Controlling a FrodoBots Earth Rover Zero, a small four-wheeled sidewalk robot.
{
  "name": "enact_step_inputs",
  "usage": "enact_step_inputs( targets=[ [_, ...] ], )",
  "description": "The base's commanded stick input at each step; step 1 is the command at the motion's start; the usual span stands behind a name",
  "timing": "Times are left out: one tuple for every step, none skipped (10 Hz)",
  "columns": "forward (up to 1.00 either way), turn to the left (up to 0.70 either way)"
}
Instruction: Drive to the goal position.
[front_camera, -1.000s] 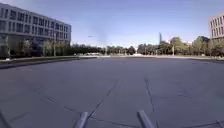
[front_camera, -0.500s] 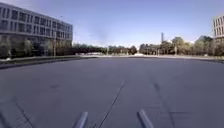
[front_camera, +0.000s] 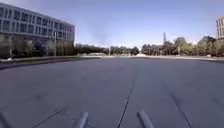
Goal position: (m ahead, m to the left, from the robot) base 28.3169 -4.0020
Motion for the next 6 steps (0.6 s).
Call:
enact_step_inputs(
  targets=[
    [1.0, 0.0],
    [1.0, 0.0],
    [1.0, 0.0],
    [1.0, 0.0],
    [1.0, 0.0],
    [1.0, 0.0]
  ],
)
